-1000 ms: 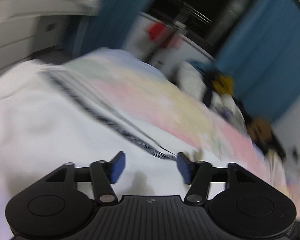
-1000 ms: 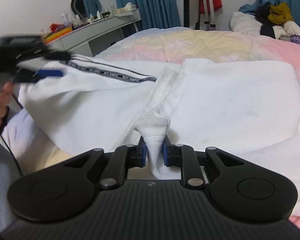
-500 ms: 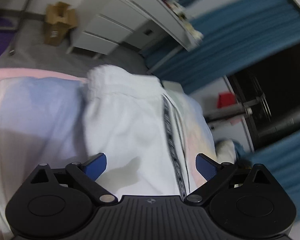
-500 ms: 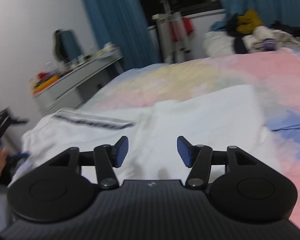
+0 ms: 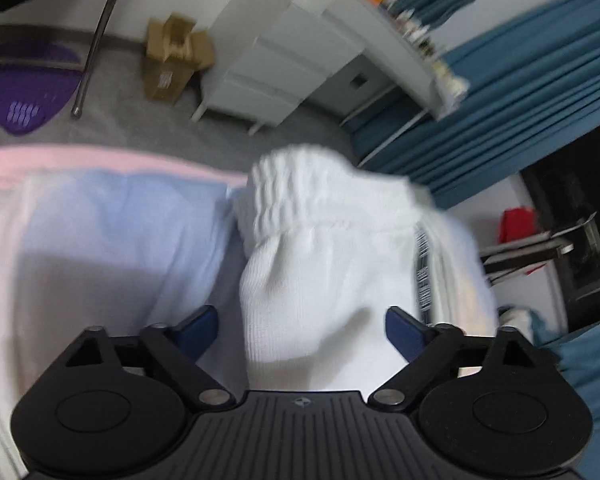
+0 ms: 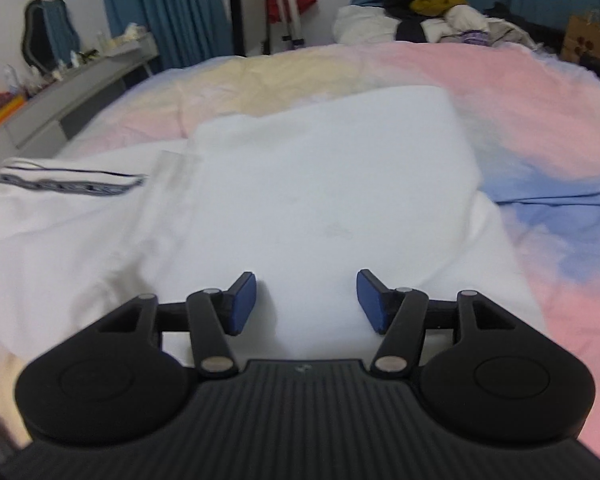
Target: Fold clothes
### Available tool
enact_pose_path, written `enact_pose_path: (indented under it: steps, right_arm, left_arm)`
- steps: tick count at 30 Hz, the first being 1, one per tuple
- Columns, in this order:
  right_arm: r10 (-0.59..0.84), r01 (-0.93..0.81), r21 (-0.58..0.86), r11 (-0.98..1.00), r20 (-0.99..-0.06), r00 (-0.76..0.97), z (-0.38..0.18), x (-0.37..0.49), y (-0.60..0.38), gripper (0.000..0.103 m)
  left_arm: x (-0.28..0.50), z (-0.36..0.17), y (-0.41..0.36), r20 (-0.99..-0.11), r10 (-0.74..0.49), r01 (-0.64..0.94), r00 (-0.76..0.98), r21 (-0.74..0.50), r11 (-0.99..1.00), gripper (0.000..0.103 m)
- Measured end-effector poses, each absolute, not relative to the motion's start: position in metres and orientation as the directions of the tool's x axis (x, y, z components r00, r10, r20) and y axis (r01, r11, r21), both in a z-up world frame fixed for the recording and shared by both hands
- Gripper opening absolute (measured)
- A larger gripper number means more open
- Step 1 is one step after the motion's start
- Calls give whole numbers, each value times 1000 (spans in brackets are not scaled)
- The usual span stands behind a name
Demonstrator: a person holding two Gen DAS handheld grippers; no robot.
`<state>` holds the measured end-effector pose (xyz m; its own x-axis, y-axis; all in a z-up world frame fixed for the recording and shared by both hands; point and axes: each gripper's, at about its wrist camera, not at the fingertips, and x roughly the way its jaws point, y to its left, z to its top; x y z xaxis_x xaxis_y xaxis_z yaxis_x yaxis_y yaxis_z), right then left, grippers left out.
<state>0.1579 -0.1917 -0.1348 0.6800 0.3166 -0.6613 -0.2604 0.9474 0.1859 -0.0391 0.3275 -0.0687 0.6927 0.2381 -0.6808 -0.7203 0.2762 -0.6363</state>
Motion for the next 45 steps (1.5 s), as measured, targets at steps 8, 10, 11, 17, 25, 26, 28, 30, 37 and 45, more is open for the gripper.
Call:
enact_pose_path:
  steps: [8,10,11,17,25,26,28,30,37,45]
  right_arm:
    - [270,-271,103,957,-661,700,-140,153,-174,59]
    - [262,-274,89,958,-661,703,-140,151,-171,59]
    - [265,-274,94,957,-662,701,-139,152,-172,59]
    - [302,-233,193,953,-642,705,-122,155,-195,57]
    - [299,-106,367,924,-521,799,-78,148,-264,57]
    - [295,-92,387,917,-507,810,-73,147,-274,58]
    - [292,-63,434,899,-487,823,-67,148,-295,58]
    - [294,-34,482,876,-475,830,-64,149,-316,58]
    - [301,70,629,774,-464,833,-77,159,-386,59]
    - [518,15,847,531,-339,786,-104,182,-431,58]
  left_arm:
    - [-13,-69,334,-640,353,-731,682,-591,340,59]
    - [-11,-66,329,-616,376,-721,693,-585,371,46]
    - [-11,-60,324,-599,388,-714,700,-579,395,37]
    - [7,-2,257,-427,472,-635,771,-465,617,21]
    - [33,82,95,-130,395,-416,909,-308,856,21]
    - [38,89,74,-104,372,-386,922,-291,875,21]
    - [49,97,31,-73,317,-325,945,-259,909,21]
    - [60,97,-11,-62,256,-264,965,-220,939,21]
    - [84,34,-158,-117,29,-27,993,23,999,19]
    - [83,-72,-240,-285,-107,200,952,319,927,16]
